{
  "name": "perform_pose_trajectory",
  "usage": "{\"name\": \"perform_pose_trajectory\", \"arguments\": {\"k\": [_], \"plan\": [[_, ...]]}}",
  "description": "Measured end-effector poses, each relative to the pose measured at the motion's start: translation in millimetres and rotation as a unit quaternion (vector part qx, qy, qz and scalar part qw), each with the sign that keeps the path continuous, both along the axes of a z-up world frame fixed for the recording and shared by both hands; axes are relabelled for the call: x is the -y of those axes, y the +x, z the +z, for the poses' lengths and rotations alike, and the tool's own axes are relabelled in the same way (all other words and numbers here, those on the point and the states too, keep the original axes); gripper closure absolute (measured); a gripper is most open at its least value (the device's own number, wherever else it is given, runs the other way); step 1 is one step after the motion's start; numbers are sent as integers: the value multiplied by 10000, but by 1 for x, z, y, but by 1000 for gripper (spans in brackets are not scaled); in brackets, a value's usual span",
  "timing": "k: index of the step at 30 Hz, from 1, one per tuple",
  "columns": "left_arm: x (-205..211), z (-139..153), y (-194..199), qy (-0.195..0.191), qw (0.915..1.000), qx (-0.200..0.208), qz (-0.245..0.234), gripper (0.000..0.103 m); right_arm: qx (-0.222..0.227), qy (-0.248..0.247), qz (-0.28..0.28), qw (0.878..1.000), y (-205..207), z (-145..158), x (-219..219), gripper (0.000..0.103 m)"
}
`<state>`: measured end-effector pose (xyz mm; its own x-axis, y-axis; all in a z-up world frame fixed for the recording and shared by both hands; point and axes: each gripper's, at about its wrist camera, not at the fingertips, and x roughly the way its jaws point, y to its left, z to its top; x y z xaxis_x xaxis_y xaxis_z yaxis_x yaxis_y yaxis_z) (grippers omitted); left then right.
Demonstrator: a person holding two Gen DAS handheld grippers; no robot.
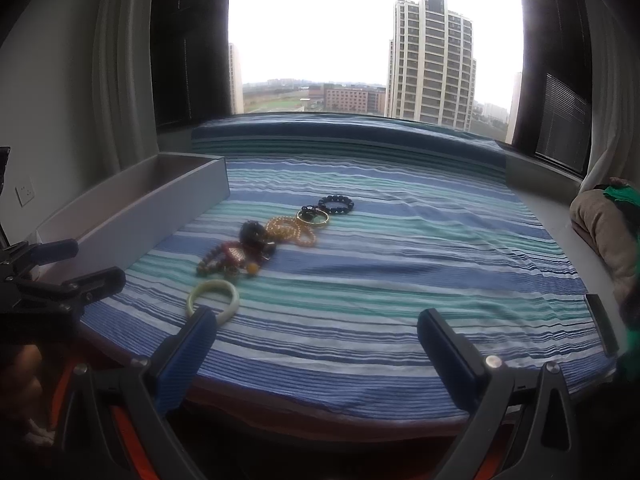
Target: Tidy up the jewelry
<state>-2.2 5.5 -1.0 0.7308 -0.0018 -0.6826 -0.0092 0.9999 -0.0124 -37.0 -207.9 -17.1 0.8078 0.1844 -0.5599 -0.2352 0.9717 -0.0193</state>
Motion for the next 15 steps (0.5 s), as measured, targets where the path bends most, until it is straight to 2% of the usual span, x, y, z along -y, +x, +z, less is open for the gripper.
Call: {"name": "perform_pose_trajectory", "arguments": {"k": [15], "plan": [[3,-7,2,-67,9998,-161,-92,0,-43,-8,28,10000,-3,-4,0,1]]}}
